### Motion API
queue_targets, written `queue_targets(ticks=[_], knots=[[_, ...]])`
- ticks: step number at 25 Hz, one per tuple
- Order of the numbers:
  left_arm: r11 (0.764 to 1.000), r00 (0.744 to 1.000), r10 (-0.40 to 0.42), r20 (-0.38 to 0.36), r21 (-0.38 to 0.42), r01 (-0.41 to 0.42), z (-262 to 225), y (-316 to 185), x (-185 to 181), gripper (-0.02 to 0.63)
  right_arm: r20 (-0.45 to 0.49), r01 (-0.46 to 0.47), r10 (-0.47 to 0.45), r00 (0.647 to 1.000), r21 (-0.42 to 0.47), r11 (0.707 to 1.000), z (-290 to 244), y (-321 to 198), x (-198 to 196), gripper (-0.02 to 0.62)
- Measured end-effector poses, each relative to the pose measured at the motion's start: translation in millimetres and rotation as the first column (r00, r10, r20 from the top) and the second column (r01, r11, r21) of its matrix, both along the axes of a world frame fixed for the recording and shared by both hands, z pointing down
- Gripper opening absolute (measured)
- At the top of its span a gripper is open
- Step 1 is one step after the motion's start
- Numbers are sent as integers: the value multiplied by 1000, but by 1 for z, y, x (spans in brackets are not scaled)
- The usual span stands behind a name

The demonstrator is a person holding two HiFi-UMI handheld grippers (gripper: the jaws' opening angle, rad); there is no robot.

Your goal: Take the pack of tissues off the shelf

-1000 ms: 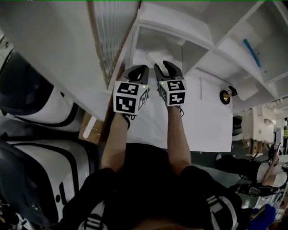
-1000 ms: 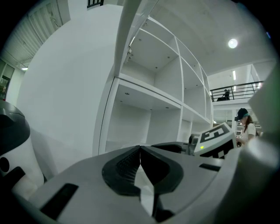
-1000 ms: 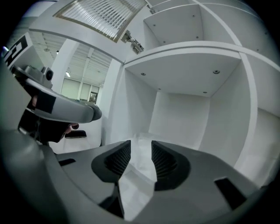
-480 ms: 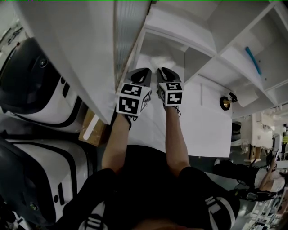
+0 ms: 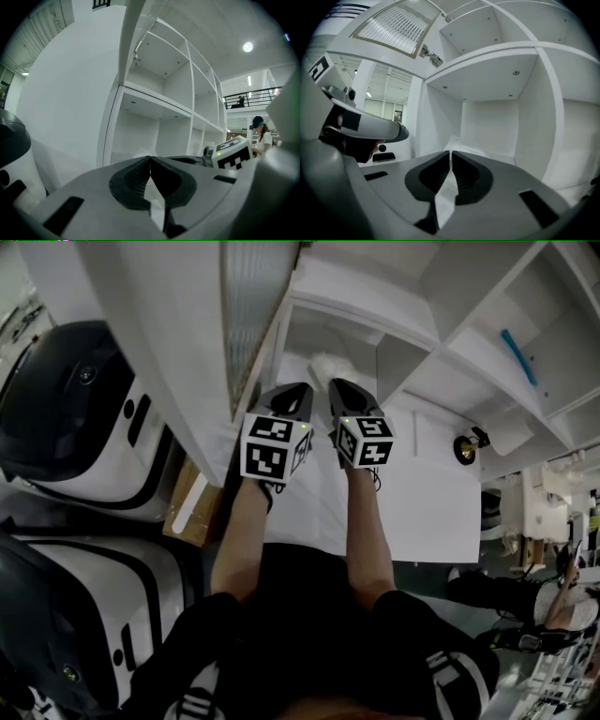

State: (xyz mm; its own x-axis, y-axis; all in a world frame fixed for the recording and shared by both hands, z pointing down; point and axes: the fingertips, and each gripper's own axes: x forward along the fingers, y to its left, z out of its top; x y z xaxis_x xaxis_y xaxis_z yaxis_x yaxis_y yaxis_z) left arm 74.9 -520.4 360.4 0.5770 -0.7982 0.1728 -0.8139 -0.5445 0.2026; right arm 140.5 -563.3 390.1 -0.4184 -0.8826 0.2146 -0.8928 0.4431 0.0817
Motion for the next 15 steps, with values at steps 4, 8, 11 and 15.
queue_targets(ticks=[4,8,11,15], knots=[[1000,1000,1,-4,2,-1,-1,3,2,11,37,3,-5,999,38,999,-19,11,7,32],[1000,1000,0,-17,3,0,-1,6,5,11,78,-4,-1,997,63,998,-34,20,18,32],[1000,1000,-12,-28,10,13,-2,5,6,11,109,1,-10,994,78,997,-45,26,24,31],[999,999,-36,-27,21,36,-5,2,7,11,115,27,-43,992,137,990,-69,38,28,29]])
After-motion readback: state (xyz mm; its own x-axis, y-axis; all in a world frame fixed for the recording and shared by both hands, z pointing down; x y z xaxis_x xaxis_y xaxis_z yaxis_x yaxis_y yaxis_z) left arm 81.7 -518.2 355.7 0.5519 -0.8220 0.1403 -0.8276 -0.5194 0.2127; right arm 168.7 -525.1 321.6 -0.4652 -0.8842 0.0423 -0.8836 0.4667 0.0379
